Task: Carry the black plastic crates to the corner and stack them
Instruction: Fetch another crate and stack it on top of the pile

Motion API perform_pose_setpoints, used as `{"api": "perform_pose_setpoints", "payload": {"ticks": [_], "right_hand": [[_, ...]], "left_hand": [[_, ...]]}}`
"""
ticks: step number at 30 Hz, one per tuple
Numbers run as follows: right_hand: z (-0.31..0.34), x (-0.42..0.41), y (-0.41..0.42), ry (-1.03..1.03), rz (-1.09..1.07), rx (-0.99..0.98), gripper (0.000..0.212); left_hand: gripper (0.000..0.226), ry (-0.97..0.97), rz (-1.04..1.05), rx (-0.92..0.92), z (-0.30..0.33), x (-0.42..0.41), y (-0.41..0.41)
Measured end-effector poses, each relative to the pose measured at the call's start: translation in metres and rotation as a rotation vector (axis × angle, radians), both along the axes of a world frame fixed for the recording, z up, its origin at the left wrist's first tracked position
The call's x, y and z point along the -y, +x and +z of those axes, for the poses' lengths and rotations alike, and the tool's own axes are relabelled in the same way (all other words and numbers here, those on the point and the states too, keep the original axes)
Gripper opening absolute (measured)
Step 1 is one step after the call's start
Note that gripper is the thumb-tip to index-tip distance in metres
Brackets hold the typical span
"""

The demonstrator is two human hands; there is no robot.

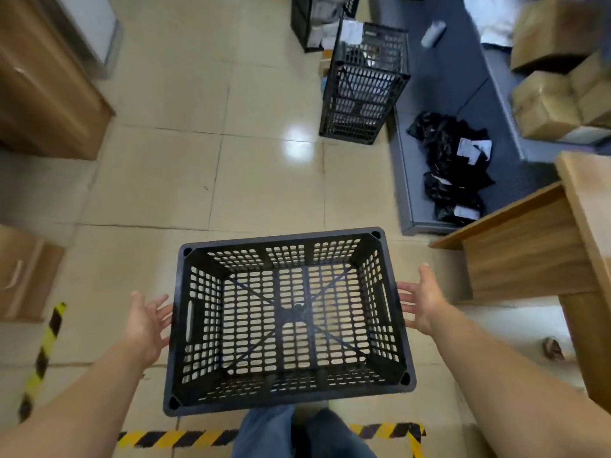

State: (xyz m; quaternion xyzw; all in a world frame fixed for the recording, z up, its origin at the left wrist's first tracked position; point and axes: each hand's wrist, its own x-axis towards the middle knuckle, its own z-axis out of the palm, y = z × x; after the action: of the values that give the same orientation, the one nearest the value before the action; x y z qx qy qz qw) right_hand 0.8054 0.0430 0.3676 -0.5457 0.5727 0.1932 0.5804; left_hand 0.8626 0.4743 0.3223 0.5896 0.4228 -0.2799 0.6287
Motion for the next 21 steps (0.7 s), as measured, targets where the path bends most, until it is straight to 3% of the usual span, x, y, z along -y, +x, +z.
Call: {"api": "perform_pose_setpoints", "payload": {"ticks": [12, 21], "right_hand": [[0.058, -0.074, 0.079, -0.021, 0.311, 0.016, 0.060], [0.072, -0.120, 0.118, 0.008, 0.641, 0.055, 0.055]], "left_hand": [[0.075, 0.043, 0.453, 0.066, 0.054, -0.052, -0.061], [0.073, 0.066, 0.745, 0.103, 0.091, -0.058, -0.156]]}}
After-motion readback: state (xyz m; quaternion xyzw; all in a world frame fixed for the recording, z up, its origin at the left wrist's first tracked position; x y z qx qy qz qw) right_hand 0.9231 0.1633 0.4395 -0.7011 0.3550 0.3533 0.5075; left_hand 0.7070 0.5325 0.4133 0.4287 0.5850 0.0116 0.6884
